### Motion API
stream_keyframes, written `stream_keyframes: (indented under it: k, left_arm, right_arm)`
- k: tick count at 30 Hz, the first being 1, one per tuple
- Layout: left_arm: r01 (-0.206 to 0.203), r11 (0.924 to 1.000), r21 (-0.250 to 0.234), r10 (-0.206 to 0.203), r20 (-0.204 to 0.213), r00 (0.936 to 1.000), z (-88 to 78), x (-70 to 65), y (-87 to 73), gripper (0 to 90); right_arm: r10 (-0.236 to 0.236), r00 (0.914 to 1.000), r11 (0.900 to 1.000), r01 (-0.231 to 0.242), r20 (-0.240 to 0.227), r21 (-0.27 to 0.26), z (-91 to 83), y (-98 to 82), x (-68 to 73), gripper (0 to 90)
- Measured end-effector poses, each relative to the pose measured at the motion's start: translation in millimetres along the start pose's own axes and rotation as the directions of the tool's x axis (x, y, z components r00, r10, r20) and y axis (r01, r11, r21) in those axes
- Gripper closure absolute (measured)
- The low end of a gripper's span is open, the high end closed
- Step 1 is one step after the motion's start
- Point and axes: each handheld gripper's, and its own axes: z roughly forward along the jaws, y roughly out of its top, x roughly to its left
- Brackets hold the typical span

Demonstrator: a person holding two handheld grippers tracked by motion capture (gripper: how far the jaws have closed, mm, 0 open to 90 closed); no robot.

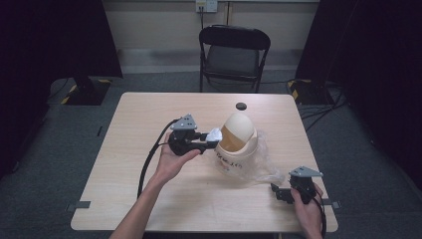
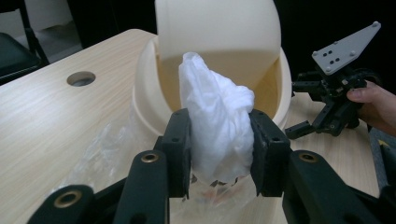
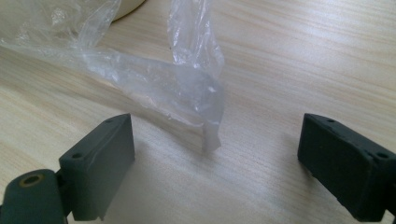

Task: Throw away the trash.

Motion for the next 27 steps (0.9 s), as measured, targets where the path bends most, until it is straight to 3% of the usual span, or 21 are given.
stream_keyframes:
  k: [4,9,20,27]
  left_arm:
    - [-0.007,0.9998,0.02,0.006,0.035,0.9994,11.0,-1.1,3.3,63.6]
    - [-0.012,0.9987,0.05,0.01,0.031,0.9995,20.1,-3.3,5.7,63.6]
    - [0.013,0.9988,0.047,-0.015,0.028,0.9995,32.9,1.7,11.0,59.5]
    - [-0.005,0.9981,0.061,0.004,0.02,0.9998,38.0,-1.0,13.1,59.3]
  right_arm:
    - [-0.001,1.0,1.0,0.001,-0.001,0.0,-0.1,0.0,-0.1,10.3]
    - [0.0,1.0,1.0,0.0,-0.001,0.0,-0.1,0.0,0.0,10.3]
    - [0.002,1.0,1.0,-0.002,-0.001,0.002,-0.2,0.0,0.2,10.3]
    - [-0.001,1.0,1.0,0.001,-0.001,0.0,-0.1,0.0,0.0,10.3]
